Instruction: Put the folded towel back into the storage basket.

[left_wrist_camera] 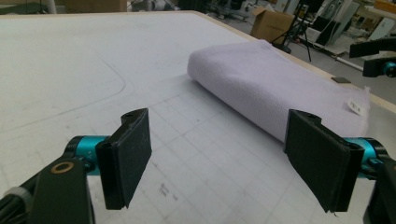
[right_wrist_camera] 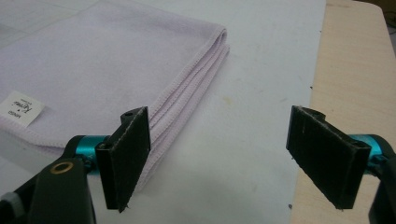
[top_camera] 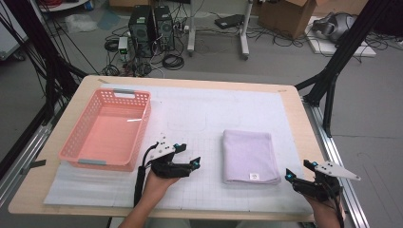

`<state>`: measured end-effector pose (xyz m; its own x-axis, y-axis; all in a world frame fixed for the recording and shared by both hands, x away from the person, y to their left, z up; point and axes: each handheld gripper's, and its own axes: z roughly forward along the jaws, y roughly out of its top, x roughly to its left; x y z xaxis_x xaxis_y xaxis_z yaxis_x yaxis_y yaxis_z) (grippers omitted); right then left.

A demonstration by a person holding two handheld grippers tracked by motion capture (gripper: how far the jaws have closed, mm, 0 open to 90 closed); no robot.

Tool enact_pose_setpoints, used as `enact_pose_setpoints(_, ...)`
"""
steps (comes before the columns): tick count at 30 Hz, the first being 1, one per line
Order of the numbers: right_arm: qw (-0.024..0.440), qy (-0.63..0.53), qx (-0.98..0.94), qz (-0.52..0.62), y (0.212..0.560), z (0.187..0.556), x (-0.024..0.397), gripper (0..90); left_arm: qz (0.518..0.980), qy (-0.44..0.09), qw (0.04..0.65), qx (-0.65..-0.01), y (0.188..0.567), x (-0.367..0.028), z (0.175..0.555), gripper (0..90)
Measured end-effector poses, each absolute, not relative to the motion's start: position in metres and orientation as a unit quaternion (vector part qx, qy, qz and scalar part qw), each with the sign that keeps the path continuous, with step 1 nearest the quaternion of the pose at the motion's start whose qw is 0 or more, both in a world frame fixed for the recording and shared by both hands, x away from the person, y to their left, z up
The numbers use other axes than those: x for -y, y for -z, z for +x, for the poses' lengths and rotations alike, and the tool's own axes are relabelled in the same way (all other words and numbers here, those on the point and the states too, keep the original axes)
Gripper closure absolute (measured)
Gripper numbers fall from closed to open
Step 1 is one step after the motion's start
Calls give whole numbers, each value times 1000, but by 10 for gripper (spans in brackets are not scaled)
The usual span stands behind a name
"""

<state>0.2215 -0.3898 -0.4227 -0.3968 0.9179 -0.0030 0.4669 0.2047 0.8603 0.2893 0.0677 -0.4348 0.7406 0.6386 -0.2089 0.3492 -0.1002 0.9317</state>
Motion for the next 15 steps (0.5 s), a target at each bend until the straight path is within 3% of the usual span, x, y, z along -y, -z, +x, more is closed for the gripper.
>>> enact_pose_setpoints(15,265,-414,-728,478,423,222,390,209,762,-72,548,-337,427,5,318,241)
